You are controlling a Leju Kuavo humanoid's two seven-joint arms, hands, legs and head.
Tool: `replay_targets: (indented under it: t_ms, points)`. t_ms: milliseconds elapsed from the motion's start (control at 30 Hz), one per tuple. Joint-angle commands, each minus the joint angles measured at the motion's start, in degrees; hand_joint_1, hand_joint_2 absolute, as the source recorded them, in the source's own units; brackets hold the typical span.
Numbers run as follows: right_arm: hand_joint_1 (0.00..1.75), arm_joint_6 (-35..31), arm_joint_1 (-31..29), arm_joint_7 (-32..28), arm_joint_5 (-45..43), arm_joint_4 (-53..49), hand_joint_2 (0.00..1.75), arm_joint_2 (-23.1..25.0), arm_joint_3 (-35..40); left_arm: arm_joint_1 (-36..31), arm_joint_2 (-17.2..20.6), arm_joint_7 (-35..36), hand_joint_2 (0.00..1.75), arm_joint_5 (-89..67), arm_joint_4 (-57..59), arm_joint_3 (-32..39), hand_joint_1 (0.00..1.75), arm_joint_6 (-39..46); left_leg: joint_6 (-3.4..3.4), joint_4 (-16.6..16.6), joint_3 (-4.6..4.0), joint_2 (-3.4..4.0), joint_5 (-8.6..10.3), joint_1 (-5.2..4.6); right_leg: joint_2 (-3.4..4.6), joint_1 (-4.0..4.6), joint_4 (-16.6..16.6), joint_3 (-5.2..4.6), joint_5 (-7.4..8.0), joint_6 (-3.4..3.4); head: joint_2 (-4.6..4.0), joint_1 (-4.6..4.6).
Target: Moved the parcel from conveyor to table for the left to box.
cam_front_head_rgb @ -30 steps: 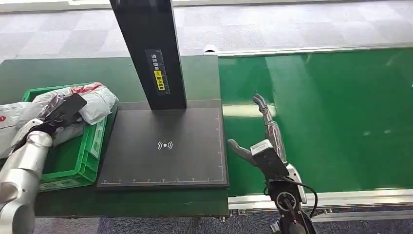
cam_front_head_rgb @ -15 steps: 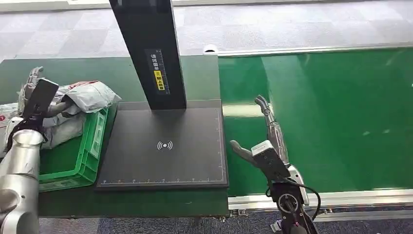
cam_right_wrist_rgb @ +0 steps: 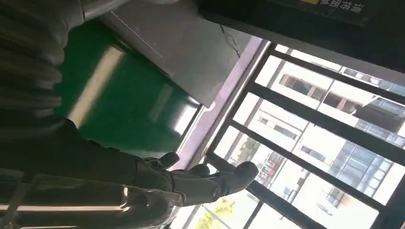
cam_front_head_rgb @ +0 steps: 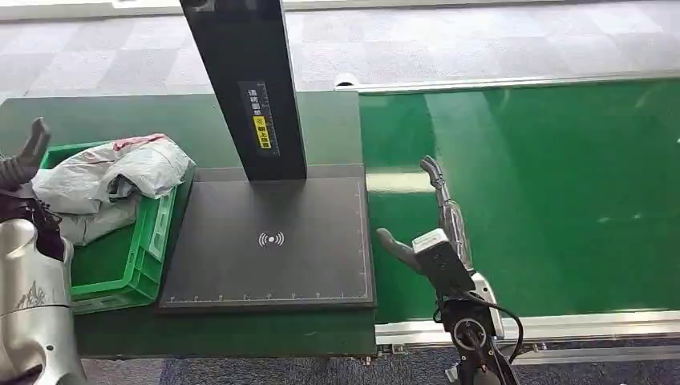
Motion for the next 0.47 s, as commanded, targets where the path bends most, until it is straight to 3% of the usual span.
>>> replay_targets:
  t_ms: [33, 167, 300, 467]
  points:
    - [0.0, -0.43, -2.95, 0.18, -0.4, 5.0, 1.75, 0.65, -0.33, 7.11, -3.13, 0.7, 1.75, 7.92, -8.66, -4.53, 0.0, -3.88, -0.01, -0.11, 0.15, 0.01, 0.01, 0.01, -0.07, 0.02, -0.14, 0.18, 0.0, 0.04, 0.0, 0.0]
    - [0.0, -0.29, -3.45, 0.31, -0.58, 5.03, 1.75, 0.53, -0.24, 16.48, -6.16, 0.92, 1.75, 11.37, -16.38, -13.09, 0.0, -11.93, 0.02, -0.18, 0.23, 0.01, 0.01, 0.01, -0.11, 0.01, -0.24, 0.28, 0.01, 0.08, 0.0, 0.0]
    - [0.0, 0.15, -2.87, -0.15, -2.37, 4.25, 1.75, 0.53, 0.0, 27.62, -12.02, -5.6, 1.75, 6.05, -19.4, -25.28, 0.0, -12.91, 0.05, -0.42, 0.46, 0.0, 0.03, -0.1, -0.14, -0.09, -0.41, 0.49, 0.0, 0.11, 0.0, 0.0]
    - [0.0, -0.72, 0.68, -1.91, -4.75, 3.58, 1.75, 1.8, -1.47, 32.52, -17.87, -7.22, 1.75, 8.01, -14.89, -33.18, 0.0, -12.45, 0.06, -0.2, 0.27, -0.13, -0.09, -0.18, -0.21, -0.17, -0.23, 0.33, -0.1, 0.13, 0.0, 0.02]
